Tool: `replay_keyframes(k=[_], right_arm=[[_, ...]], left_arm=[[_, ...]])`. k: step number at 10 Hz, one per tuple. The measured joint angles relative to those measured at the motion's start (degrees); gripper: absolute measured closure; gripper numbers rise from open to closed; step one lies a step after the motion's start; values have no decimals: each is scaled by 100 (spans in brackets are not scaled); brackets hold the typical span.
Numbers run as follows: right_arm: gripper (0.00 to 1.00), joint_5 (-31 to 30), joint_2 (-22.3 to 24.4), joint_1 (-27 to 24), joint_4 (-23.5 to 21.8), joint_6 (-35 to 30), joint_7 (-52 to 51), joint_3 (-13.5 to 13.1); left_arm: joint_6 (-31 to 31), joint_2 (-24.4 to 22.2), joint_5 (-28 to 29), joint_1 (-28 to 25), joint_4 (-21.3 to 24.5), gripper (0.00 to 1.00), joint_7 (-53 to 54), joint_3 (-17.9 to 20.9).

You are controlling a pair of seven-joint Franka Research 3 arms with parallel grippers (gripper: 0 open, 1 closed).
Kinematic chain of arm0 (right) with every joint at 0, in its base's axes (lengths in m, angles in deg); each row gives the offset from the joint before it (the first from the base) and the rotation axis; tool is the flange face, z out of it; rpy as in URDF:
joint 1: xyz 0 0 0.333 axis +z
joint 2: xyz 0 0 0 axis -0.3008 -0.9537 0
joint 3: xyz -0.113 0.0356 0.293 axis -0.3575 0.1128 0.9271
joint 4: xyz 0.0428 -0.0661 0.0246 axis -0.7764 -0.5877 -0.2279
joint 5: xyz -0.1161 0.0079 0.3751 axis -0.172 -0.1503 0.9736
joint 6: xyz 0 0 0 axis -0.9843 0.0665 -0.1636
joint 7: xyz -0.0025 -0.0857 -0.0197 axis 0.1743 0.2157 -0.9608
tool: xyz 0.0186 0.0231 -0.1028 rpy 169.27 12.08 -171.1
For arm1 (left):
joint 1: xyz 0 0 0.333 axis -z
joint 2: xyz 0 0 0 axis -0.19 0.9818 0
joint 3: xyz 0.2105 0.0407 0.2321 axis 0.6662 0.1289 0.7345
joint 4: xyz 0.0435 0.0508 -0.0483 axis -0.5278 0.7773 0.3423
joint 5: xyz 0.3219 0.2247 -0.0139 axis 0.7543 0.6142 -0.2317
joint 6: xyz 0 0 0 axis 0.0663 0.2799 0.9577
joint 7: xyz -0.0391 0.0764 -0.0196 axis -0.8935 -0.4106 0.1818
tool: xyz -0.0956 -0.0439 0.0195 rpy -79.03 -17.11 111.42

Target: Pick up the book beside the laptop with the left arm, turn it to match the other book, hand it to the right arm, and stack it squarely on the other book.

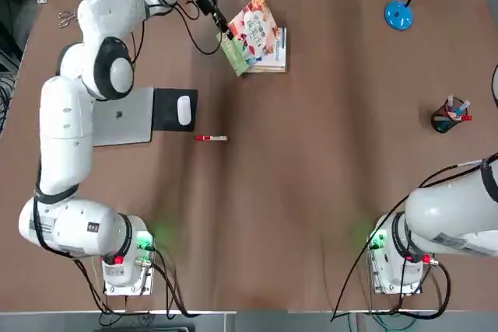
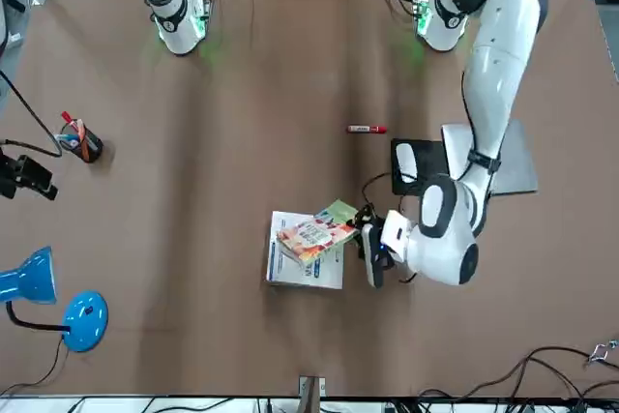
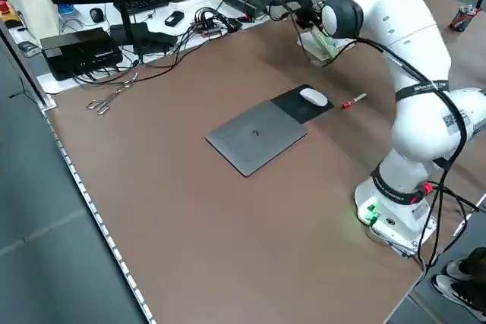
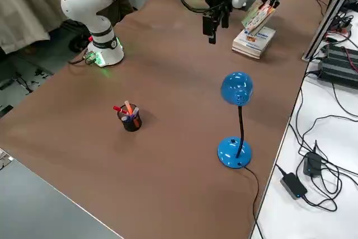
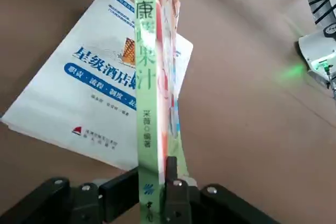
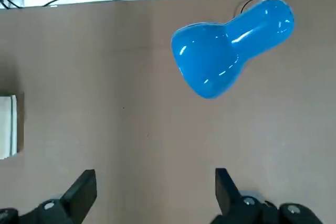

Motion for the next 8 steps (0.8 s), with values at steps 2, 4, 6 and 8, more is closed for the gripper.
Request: replay_keyframes(k=[2,4,6,8], right_arm=[[2,146,-228,-4,-9,160,1,-6],[14,257,-514,31,-55,420,2,15],[37,279,-588,212,-75,471,38,39],[71,283,-585,446,-100,434,353,44]], left_arm=[[19,63,1,289,-350,82,30,413],[-55,126,3,465,-534,82,32,578],[-272,204,5,649,-590,82,55,757],[-384,265,5,751,-613,82,74,798]])
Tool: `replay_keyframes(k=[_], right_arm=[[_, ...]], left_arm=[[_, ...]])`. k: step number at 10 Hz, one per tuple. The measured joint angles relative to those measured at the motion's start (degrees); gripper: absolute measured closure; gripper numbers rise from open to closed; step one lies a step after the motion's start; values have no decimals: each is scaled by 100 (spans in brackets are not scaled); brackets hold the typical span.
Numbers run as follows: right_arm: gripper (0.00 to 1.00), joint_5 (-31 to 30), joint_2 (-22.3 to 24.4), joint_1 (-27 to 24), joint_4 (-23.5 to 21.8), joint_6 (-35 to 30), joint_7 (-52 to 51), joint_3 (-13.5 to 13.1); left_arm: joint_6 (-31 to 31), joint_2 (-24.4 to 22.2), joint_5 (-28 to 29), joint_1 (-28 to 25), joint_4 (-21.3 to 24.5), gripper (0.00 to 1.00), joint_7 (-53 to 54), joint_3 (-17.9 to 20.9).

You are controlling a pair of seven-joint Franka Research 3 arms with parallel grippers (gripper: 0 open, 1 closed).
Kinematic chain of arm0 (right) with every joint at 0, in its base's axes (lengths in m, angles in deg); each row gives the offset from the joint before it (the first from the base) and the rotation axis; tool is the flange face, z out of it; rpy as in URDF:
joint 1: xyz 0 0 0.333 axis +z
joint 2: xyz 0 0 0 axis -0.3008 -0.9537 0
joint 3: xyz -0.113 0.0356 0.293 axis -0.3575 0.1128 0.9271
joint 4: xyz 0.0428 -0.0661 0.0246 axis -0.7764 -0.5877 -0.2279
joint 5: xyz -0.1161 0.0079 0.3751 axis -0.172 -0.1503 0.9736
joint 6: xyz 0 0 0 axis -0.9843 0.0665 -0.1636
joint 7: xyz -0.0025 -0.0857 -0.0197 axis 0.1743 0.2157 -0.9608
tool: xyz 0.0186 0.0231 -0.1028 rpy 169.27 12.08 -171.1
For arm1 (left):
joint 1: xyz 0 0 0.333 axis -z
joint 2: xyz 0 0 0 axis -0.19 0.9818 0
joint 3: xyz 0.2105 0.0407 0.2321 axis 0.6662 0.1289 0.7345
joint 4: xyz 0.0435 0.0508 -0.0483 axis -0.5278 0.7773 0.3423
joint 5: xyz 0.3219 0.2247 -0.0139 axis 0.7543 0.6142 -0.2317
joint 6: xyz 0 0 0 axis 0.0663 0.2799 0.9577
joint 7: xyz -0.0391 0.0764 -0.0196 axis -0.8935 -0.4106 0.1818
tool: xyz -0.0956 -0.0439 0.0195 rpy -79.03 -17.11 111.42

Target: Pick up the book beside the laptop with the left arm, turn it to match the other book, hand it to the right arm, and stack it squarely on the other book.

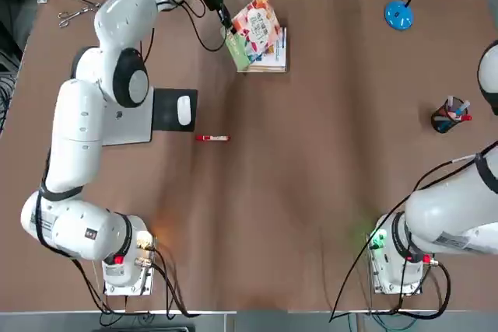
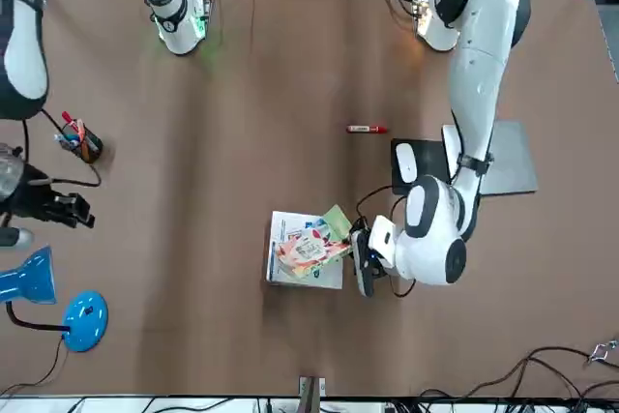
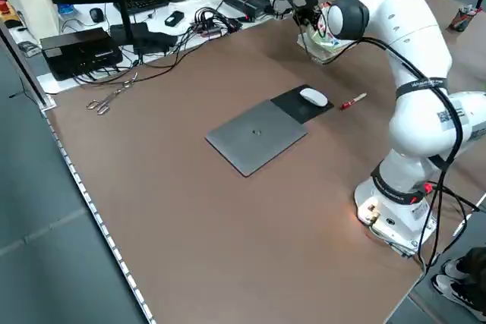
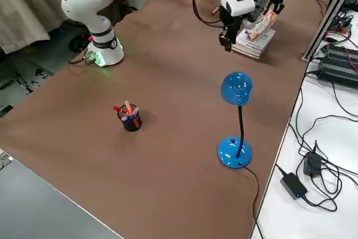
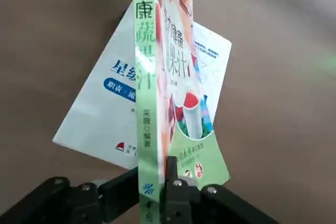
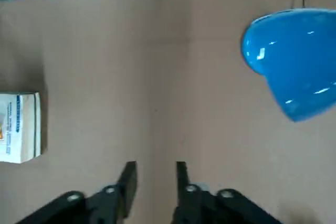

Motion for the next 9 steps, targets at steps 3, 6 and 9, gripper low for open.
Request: replay_keyframes(k=[3,6,9], right_arm=[[99,16,0,392,-42,-5,1098,8],[99,28,-2,1132,-72,42,2765,20],[100,32,-24,1754,-321,706,4214,22]], left_arm=[[-132,65,0,111,-21,82,168,40],[-225,65,0,179,-27,82,180,48],[-303,66,0,276,-50,82,180,65]])
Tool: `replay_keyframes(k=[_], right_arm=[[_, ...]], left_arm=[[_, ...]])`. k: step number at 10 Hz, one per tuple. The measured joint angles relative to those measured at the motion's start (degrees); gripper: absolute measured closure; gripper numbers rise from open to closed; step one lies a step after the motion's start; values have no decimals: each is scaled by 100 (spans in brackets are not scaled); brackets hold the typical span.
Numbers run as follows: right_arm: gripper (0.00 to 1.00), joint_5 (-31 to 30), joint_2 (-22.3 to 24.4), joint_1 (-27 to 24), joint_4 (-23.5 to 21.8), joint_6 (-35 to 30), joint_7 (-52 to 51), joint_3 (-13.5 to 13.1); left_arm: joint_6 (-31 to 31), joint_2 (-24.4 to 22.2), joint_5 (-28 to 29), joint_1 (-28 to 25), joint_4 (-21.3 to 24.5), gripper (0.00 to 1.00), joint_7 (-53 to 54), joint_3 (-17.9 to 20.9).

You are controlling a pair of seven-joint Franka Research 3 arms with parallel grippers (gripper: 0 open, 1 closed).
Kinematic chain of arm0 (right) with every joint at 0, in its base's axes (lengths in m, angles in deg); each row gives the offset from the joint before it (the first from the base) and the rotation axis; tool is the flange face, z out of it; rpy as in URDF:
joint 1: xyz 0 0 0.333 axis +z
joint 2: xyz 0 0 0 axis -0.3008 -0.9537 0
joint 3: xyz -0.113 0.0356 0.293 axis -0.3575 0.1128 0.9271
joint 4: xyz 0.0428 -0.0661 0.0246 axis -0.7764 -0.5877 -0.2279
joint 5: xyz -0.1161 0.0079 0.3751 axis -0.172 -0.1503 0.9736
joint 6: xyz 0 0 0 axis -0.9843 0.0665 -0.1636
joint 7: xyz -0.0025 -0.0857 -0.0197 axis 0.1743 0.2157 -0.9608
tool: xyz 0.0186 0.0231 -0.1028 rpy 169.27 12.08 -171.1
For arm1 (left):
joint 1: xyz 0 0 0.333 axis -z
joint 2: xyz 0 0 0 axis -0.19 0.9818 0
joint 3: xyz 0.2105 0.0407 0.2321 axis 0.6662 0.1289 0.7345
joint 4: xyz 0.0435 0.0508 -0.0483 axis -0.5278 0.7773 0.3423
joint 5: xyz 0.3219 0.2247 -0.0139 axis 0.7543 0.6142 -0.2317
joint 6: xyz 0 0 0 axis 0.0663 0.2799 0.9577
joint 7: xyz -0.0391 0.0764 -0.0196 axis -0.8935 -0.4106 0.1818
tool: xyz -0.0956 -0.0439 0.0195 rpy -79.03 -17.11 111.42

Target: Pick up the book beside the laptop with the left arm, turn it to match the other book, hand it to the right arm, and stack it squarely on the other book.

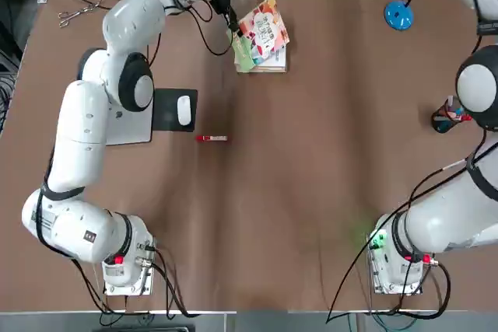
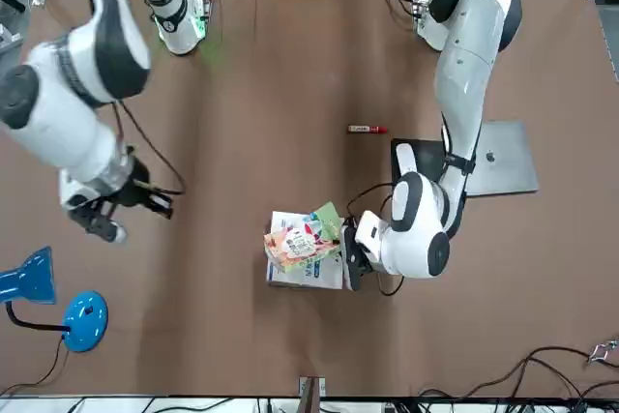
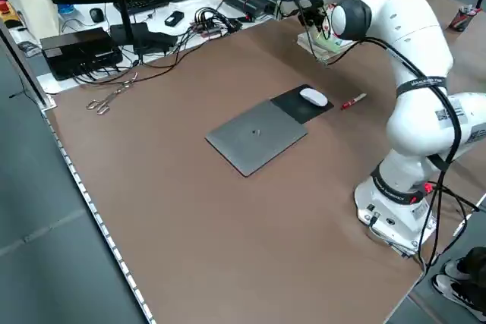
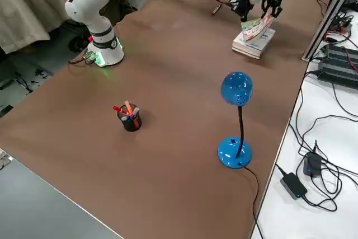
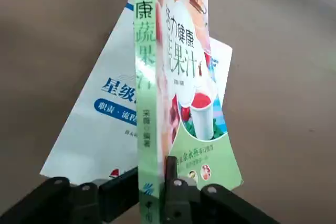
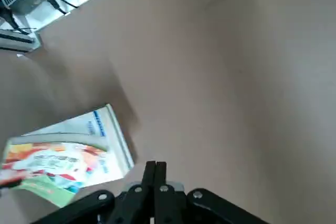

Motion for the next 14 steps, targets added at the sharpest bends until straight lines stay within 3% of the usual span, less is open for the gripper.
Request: replay_keyframes(k=[1,4,5,7,11,14], right_arm=[[100,-15,-68,192,-62,224,579,-1],[100,-39,-395,512,-169,927,1118,-10],[100,-37,-521,537,-182,1166,1378,-14],[99,-40,-792,833,-192,1661,2152,-12],[99,-46,-1438,1378,-197,2810,3615,-16],[96,-46,-1918,1671,-151,3527,3947,-26]], left_arm=[[-3,0,0,14,-12,81,0,8],[-32,2,0,17,-19,36,-28,32],[-32,3,0,16,-19,26,-32,41],[-29,-1,129,20,-30,19,-32,47],[96,-132,474,118,-72,20,-533,41],[1209,-640,521,-34,-178,19,-2302,378]])
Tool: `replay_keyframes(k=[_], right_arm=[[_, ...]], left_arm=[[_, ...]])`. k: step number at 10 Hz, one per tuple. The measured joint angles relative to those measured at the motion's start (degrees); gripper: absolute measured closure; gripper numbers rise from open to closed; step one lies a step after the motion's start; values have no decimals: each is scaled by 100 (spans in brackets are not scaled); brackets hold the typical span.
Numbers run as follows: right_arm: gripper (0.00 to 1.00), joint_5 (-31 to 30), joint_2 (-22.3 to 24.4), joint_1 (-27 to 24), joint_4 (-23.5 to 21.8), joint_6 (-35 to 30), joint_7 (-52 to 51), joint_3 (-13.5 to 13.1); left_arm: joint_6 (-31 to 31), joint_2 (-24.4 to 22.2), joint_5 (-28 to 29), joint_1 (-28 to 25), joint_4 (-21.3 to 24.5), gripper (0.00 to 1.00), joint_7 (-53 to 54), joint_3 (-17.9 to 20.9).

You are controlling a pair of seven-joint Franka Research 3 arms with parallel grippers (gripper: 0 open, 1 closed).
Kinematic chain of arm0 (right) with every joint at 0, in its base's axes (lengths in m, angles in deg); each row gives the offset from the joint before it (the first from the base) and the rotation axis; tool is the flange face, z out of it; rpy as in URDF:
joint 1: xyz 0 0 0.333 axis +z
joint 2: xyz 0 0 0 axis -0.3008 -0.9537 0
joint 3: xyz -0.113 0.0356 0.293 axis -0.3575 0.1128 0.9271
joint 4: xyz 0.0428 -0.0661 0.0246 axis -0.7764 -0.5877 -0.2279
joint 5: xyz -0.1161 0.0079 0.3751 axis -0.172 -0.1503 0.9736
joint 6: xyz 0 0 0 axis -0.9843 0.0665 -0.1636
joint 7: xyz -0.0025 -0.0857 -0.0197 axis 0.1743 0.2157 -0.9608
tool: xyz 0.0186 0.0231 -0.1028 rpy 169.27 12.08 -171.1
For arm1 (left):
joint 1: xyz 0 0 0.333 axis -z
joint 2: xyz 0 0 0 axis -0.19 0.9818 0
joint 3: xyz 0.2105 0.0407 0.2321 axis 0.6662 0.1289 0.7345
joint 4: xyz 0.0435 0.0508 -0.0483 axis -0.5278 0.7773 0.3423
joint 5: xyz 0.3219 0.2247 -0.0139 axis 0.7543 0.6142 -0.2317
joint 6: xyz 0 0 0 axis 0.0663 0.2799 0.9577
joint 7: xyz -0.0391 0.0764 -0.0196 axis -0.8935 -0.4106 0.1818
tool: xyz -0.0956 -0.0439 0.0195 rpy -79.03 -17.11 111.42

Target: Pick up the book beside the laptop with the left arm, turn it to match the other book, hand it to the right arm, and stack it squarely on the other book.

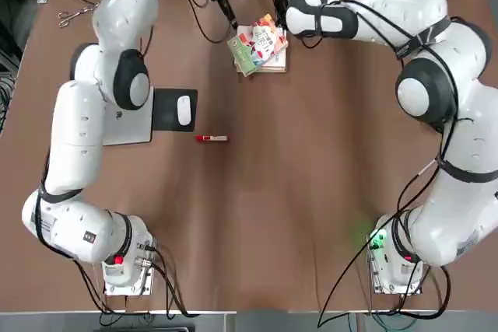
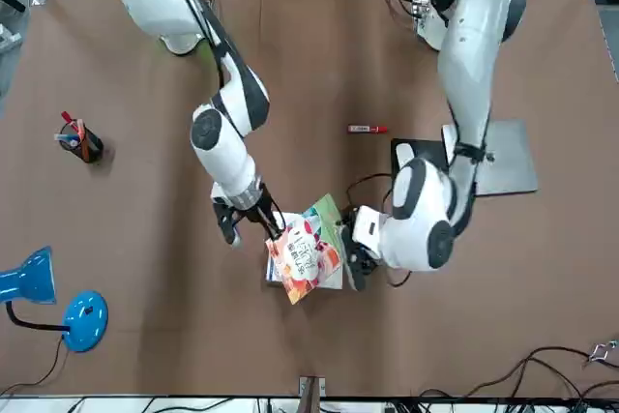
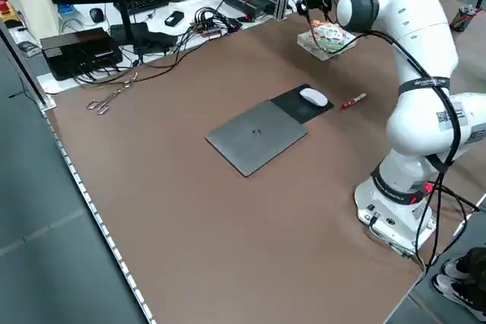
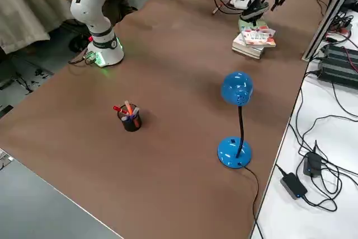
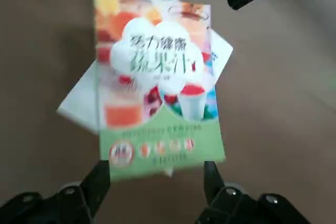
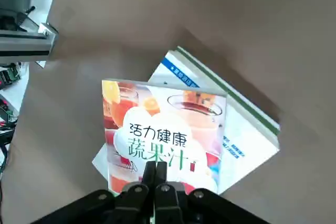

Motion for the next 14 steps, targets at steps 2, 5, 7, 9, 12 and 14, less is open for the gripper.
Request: replay_keyframes(k=[2,5,7,9,12,14], right_arm=[[96,0,-298,86,209,339,28,-1],[97,0,-1065,286,1102,700,52,-5],[97,0,-1576,435,1647,927,52,-10],[100,-1,-1883,450,1771,1207,52,-16],[100,-3,-2080,457,1818,1310,52,-135],[100,-6,-2167,459,1821,1482,52,-144]], left_arm=[[768,-494,2,-209,-11,17,-943,442],[1471,-1005,503,-131,-12,9,-2482,1325],[1971,-1421,1722,40,-15,0,-3550,1399],[2419,-1942,2013,91,67,2,-3982,1466],[2501,-2880,2025,-278,703,0,-4001,1517],[2402,-3445,2025,-507,1276,1,-4002,1525]])
